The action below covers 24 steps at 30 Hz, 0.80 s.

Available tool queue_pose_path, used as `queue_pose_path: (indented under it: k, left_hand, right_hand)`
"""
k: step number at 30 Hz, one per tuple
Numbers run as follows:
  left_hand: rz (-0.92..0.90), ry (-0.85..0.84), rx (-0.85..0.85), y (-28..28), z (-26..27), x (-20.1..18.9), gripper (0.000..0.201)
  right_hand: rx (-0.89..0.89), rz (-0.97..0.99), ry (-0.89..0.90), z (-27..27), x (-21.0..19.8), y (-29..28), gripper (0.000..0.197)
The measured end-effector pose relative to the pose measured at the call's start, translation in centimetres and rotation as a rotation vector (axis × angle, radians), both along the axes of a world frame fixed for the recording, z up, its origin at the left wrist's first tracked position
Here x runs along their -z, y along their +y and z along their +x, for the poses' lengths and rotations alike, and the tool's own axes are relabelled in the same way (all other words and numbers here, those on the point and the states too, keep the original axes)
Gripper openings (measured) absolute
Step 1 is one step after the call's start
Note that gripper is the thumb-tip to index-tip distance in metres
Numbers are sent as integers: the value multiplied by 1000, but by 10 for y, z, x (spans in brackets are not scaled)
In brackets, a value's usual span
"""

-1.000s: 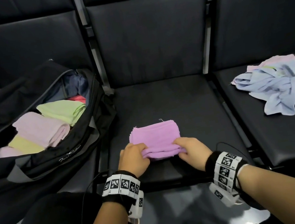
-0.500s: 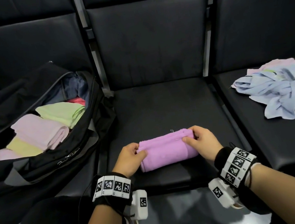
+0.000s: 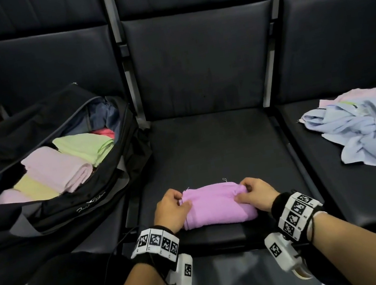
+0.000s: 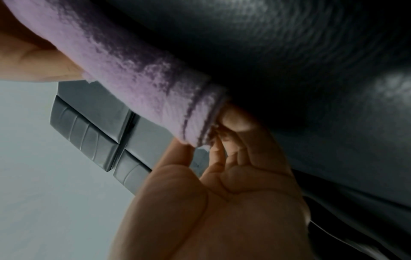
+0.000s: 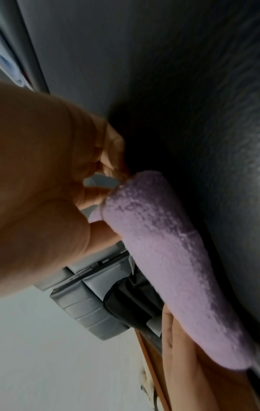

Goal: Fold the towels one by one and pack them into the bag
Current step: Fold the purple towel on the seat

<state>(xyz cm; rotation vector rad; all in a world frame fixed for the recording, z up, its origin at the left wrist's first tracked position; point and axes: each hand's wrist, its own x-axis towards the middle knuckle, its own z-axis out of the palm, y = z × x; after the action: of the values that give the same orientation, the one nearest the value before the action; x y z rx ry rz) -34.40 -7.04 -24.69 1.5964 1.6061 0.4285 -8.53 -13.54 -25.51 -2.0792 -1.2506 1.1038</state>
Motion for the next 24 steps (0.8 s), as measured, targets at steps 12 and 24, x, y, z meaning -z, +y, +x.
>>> queue_pose_path:
  k: [12, 24]
  left_hand:
    - [193, -288, 389, -3, 13, -68, 84]
    - [68, -728, 88, 19, -56, -97, 31]
  right_hand:
    - [-494, 487, -135, -52, -140, 16, 28]
    - [-390, 381, 188, -119, -146, 74, 80]
